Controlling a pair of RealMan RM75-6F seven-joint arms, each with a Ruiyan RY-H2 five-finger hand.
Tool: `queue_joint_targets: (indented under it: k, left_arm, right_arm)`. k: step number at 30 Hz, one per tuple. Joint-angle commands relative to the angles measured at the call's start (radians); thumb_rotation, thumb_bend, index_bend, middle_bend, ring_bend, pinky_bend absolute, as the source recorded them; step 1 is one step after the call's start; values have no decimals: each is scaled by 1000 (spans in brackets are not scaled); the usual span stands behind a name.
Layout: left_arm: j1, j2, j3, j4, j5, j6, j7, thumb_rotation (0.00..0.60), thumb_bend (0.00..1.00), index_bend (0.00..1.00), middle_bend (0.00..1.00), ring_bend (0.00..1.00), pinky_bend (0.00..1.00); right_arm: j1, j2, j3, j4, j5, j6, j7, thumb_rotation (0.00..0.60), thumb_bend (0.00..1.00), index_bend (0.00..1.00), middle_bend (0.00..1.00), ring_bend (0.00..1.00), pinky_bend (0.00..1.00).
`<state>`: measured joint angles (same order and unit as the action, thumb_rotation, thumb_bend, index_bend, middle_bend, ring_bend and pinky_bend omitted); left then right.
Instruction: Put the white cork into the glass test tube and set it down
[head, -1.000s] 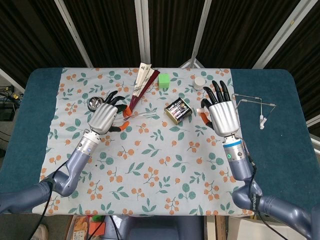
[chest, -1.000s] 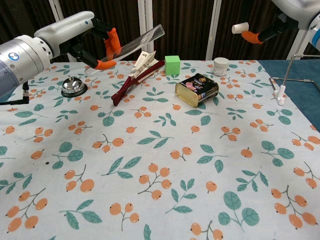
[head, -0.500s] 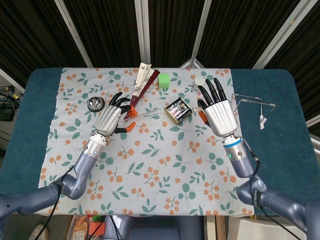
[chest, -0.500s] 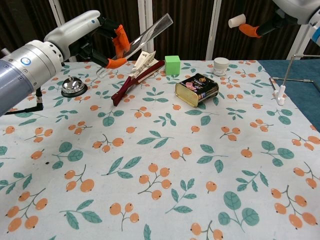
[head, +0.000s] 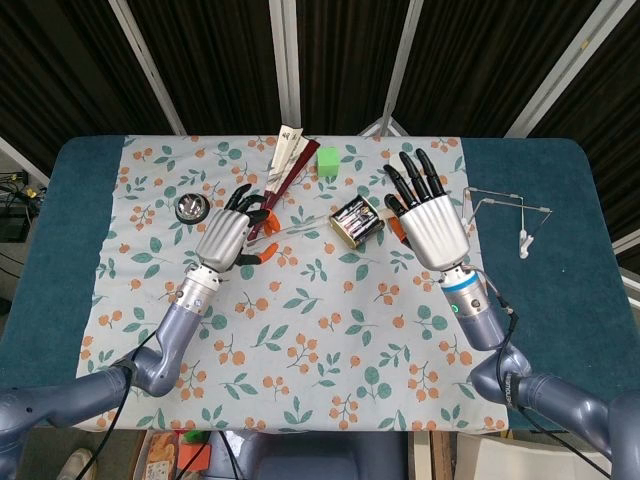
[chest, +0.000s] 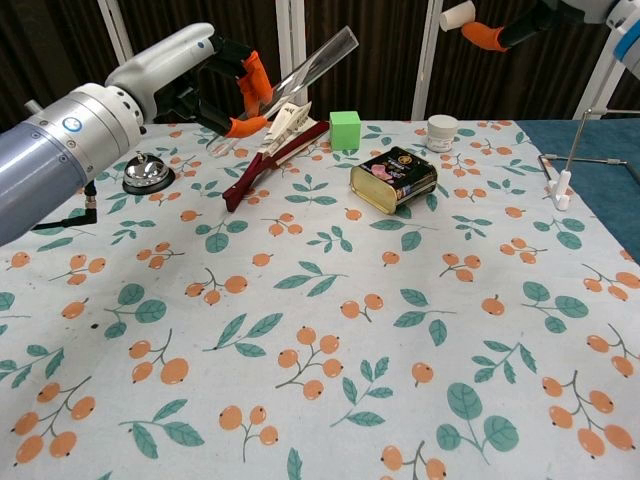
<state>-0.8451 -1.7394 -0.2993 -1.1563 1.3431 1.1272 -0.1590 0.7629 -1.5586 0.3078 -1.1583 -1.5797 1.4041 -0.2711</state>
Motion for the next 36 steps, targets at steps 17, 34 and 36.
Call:
queue_joint_targets:
  k: [17,34,36]
  left_arm:
    - [-3,-2,-22,-74,-63,-21,78,600,582,620,668,210,71]
    - [11,-9,-42,-121,-142,-34,138,600,582,620,668,210,71]
    - [10,-10,-44,-131,-152,-37,149,600,582,620,668,210,71]
  right_arm:
    - [79,-32,-35,108,-52,-42,-48,600,430,662,231,0,0]
    - [114,-61,-13,135,-19,-38,-79,600,431,662,232,0,0]
    - [114,-60,-14,133,-17,-37,-80,600,431,662,231,0,0]
